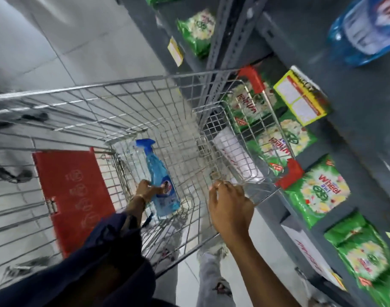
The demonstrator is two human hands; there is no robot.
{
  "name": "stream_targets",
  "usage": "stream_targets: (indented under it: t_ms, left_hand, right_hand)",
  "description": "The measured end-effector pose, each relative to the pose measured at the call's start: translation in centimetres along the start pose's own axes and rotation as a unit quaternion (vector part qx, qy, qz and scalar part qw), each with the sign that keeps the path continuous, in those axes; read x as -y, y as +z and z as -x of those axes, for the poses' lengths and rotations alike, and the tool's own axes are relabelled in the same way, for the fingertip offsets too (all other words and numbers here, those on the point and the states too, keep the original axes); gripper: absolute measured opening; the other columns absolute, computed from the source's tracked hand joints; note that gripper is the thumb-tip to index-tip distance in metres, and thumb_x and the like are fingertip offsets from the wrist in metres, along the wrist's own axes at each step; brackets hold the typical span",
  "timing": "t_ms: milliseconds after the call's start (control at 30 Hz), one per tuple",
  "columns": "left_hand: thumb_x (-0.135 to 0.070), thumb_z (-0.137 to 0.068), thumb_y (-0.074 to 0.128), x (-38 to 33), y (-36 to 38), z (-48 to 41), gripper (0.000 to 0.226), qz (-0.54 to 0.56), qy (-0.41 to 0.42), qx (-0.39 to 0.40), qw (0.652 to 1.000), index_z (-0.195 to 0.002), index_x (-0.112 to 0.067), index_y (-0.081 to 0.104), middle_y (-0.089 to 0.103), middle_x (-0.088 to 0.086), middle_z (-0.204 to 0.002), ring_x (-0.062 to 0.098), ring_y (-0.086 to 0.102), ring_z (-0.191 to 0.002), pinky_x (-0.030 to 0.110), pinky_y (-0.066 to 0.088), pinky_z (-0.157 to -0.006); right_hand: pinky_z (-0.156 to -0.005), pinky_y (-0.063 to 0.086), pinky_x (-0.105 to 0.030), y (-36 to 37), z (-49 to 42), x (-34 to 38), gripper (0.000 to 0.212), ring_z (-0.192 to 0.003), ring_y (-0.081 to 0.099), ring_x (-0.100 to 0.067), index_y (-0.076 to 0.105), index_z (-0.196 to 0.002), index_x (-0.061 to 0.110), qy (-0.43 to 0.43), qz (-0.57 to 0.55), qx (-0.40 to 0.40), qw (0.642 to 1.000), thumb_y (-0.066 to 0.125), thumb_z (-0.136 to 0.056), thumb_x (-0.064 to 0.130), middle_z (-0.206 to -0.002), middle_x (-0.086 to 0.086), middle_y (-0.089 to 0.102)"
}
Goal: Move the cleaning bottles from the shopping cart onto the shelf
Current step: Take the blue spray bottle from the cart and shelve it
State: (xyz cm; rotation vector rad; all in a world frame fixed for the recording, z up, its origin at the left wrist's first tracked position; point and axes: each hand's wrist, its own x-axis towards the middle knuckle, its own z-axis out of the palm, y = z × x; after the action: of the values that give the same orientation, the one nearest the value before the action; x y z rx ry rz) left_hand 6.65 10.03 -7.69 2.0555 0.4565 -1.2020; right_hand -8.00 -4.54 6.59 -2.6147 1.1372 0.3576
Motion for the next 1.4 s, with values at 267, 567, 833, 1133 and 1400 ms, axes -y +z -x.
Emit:
stream_targets:
  t_ms: [267,567,833,1133,1400]
  left_hand:
    - [0.008,-0.075,0.071,-7.4,-0.2,11.7,0.039,0.099,0.278,0.196,0.935,-0.107,0.000,0.051,0.071,0.015,-0.102,0.024,0.067,-0.091,0.030,0.059,-0.073]
    - [-0.009,-0.085,0.060,-16.1,3.9,26.1,0.029,0.078,0.468,0.316,0.822,-0.113,-0.016,0.065,0.075,-0.008,-0.108,0.009,0.068,-0.103,0.019,0.056,-0.081]
    - [0.001,-0.092,0.051,-19.8,10.3,32.2,0.033,0.031,0.531,0.352,0.770,-0.121,-0.012,0.060,0.070,0.004,-0.117,0.017,0.063,-0.110,0.037,0.052,-0.099]
    - [0.004,-0.094,0.048,-26.3,16.6,33.8,0.034,-0.024,0.602,0.381,0.702,-0.114,-0.023,0.054,0.059,0.020,-0.128,0.025,0.057,-0.117,0.044,0.048,-0.101]
    - [0.004,-0.096,0.042,-31.2,21.5,31.0,0.032,-0.045,0.633,0.357,0.686,-0.127,-0.004,0.043,0.055,0.009,-0.123,-0.013,0.062,-0.099,0.008,0.051,-0.083]
  right_hand:
    - [-0.097,0.046,-0.037,-3.3,-0.1,-1.1,0.036,-0.121,0.054,-0.025,0.049,-0.132,0.015,0.019,-0.355,0.082,0.931,0.046,-0.098,0.026,-0.131,-0.008,0.059]
    - [-0.079,0.058,-0.035,-13.9,4.7,-9.1,0.032,-0.106,0.067,-0.028,0.065,-0.115,0.013,0.003,-0.748,-0.032,0.663,0.059,-0.086,0.023,-0.113,-0.011,0.072]
    - [-0.071,0.058,-0.027,-17.9,6.7,-15.1,0.024,-0.095,0.071,-0.020,0.071,-0.103,0.015,-0.026,-0.750,-0.150,0.644,0.060,-0.082,0.022,-0.102,-0.004,0.076]
    - [-0.068,0.056,-0.020,-21.3,2.0,-20.2,0.027,-0.090,0.070,-0.005,0.064,-0.113,0.015,-0.034,-0.693,-0.259,0.672,0.051,-0.093,0.002,-0.093,0.013,0.077]
    - [-0.091,0.054,-0.041,-22.4,-3.6,-22.2,0.033,-0.102,0.066,-0.019,0.056,-0.125,0.006,0.025,-0.648,-0.317,0.693,0.051,-0.093,-0.002,-0.115,-0.010,0.067]
